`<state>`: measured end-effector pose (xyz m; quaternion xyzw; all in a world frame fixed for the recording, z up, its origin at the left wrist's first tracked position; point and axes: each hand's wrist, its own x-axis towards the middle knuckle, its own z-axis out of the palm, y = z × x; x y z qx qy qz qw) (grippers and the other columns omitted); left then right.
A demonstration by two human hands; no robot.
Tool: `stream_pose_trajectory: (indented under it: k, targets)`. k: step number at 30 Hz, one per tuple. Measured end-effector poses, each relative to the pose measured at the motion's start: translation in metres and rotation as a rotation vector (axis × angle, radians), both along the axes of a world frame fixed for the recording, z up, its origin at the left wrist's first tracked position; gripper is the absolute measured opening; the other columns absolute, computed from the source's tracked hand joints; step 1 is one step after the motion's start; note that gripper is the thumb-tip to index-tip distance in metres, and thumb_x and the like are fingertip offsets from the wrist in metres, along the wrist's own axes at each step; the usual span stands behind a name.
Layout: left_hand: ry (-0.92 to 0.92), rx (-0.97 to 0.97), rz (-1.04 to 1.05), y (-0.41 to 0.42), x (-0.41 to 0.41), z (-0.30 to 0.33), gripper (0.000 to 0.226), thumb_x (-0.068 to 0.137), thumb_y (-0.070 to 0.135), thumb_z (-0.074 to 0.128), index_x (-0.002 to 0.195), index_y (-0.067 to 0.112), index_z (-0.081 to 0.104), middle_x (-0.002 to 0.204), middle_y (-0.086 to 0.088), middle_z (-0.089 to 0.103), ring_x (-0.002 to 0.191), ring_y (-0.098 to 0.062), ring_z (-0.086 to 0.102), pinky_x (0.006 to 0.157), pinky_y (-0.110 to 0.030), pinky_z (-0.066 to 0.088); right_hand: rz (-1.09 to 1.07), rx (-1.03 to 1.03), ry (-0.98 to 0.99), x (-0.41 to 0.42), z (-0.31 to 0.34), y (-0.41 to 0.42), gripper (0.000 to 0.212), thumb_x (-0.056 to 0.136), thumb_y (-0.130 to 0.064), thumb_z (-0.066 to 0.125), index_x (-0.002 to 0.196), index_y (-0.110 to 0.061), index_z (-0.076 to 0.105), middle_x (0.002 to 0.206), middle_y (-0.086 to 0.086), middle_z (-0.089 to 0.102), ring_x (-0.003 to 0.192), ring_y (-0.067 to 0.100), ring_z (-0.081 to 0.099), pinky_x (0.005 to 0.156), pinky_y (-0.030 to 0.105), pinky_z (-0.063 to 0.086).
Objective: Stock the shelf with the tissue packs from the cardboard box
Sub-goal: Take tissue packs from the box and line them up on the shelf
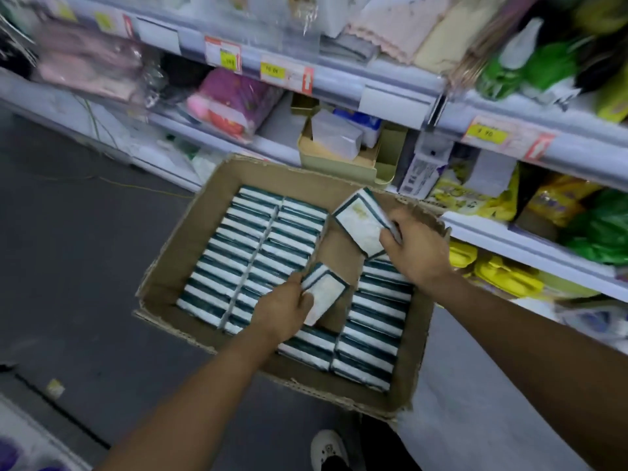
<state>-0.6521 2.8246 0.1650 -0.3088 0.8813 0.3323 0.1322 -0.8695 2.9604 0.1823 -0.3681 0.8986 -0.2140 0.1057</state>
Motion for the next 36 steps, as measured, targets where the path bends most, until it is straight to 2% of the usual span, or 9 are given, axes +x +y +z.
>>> stream_pose_trajectory:
  k: [2, 5, 9, 14, 19, 22, 27, 31, 36]
  targets:
    - [0.118, 0.173, 0.217, 0.008, 0.002, 0.032, 0.018, 0.102, 0.025, 0.046, 0.115, 0.014, 0.042, 0.071, -0.002, 0.049, 0.067, -0.027, 0.052, 0.063, -0.043, 0.046, -0.031, -0.043, 0.000, 0.019, 0.029, 0.025, 0.019, 0.100, -0.037, 0.042, 0.107, -0.019, 0.044, 0.062, -0.006, 0.044, 0.059, 0.030, 0.052, 0.050, 0.033, 0.032]
    - [0.284, 0.462, 0.481, 0.023, -0.002, 0.084, 0.047, 0.101, 0.013, 0.047, 0.137, 0.040, 0.033, 0.083, 0.007, 0.055, 0.070, -0.022, 0.054, 0.059, -0.031, 0.047, 0.025, -0.134, -0.002, 0.047, 0.071, 0.056, 0.020, 0.102, -0.034, 0.042, 0.113, -0.018, 0.046, 0.065, -0.009, 0.045, 0.053, 0.021, 0.046, 0.048, 0.033, 0.029]
    - [0.357, 0.731, 0.603, 0.050, -0.015, 0.152, 0.036, 0.098, 0.007, 0.044, 0.112, 0.025, 0.072, 0.108, -0.004, 0.068, 0.082, -0.019, 0.064, 0.053, -0.022, 0.050, 0.110, -0.278, 0.112, 0.073, 0.129, 0.104, 0.022, 0.098, -0.022, 0.053, 0.119, -0.019, 0.050, 0.123, 0.000, 0.053, 0.083, 0.024, 0.062, 0.057, 0.040, 0.050]
    - [0.366, 0.775, 0.515, 0.089, -0.032, 0.213, 0.031, 0.085, 0.061, 0.061, 0.091, 0.034, 0.075, 0.100, 0.006, 0.074, 0.091, -0.019, 0.068, 0.081, -0.036, 0.055, 0.113, -0.415, 0.170, 0.076, 0.185, 0.153, 0.038, 0.087, 0.000, 0.062, 0.112, -0.024, 0.048, 0.145, 0.002, 0.034, 0.118, 0.023, 0.051, 0.068, 0.040, 0.053]
    - [0.514, 0.758, 0.410, 0.133, -0.056, 0.255, 0.052, 0.067, 0.057, 0.080, 0.107, 0.028, 0.067, 0.108, 0.010, 0.071, 0.107, -0.016, 0.064, 0.098, -0.045, 0.049, 0.035, -0.642, 0.054, 0.074, 0.233, 0.200, 0.060, 0.082, -0.009, 0.074, 0.129, -0.028, 0.042, 0.147, -0.002, 0.032, 0.133, 0.009, 0.041, 0.097, 0.029, 0.049]
    - [0.613, 0.739, 0.387, 0.167, -0.072, 0.279, 0.024, 0.081, 0.041, 0.075, 0.099, 0.032, 0.061, 0.103, 0.014, 0.064, 0.097, -0.004, 0.059, 0.091, -0.035, 0.049, -0.236, -0.749, -0.322, 0.074, 0.258, 0.231, 0.093, 0.066, -0.033, 0.086, 0.142, -0.029, 0.032, 0.140, -0.010, 0.043, 0.125, 0.004, 0.048, 0.101, 0.021, 0.042]
    - [0.747, 0.694, 0.272, 0.252, -0.106, 0.309, 0.025, 0.079, 0.035, 0.078, 0.099, 0.032, 0.064, 0.109, 0.000, 0.071, 0.101, -0.017, 0.066, 0.091, -0.038, 0.053, -0.419, -0.879, -0.627, 0.063, 0.292, 0.295, 0.021, 0.089, -0.027, 0.067, 0.110, -0.027, 0.063, 0.101, -0.021, 0.066, 0.089, -0.013, 0.061, 0.066, 0.003, 0.044]
    - [0.825, 0.638, 0.128, 0.337, -0.134, 0.325, 0.030, 0.080, 0.021, 0.079, 0.103, 0.018, 0.060, 0.100, 0.004, 0.069, 0.083, -0.002, 0.065, 0.065, -0.014, 0.051, -0.488, -0.970, -0.696, 0.041, 0.309, 0.347, 0.025, 0.091, -0.036, 0.063, 0.113, -0.024, 0.064, 0.111, -0.011, 0.071, 0.103, 0.002, 0.064, 0.079, 0.019, 0.049]
    - [0.840, 0.649, -0.020, 0.433, -0.169, 0.344, 0.032, 0.080, 0.015, 0.079, 0.103, 0.024, 0.059, 0.092, 0.012, 0.069, 0.073, 0.007, 0.064, 0.059, -0.009, 0.047, -0.653, -1.134, -0.636, -0.002, 0.338, 0.424, 0.024, 0.092, -0.024, 0.065, 0.112, -0.011, 0.064, 0.108, 0.004, 0.072, 0.102, 0.022, 0.067, 0.092, 0.044, 0.054]
